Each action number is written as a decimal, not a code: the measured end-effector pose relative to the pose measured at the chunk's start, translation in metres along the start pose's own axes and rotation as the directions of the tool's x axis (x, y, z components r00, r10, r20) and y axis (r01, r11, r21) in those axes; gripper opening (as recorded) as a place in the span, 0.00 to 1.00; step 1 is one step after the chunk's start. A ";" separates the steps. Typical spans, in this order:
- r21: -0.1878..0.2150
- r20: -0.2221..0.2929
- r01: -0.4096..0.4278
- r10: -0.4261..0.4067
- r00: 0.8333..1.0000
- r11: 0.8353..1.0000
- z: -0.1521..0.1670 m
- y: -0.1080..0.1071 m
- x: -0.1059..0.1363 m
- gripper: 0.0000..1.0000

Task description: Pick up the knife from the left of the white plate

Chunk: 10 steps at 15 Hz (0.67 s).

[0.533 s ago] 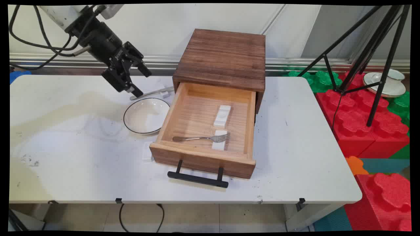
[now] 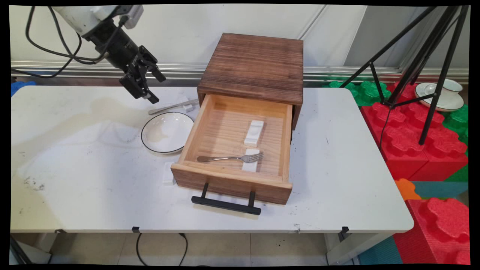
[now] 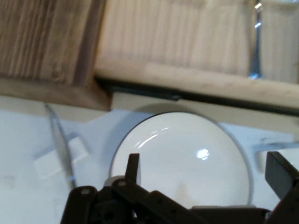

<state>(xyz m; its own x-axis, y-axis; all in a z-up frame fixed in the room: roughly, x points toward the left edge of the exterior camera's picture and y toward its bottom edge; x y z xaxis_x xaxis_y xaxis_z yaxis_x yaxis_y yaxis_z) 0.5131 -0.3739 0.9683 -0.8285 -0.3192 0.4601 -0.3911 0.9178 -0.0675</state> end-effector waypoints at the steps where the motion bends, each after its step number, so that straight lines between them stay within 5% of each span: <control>1: 0.011 0.012 0.004 -0.004 1.000 1.000 0.005 -0.006 -0.003 1.00; 10: 0.090 0.088 0.039 -0.047 0.995 0.995 0.040 -0.046 -0.024 1.00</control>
<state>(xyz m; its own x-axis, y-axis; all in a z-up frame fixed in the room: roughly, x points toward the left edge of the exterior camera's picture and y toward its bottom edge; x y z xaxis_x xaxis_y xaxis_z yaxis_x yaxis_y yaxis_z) 0.5348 -0.4182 0.9248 -0.8412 -0.3820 0.3826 -0.4579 0.8797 -0.1284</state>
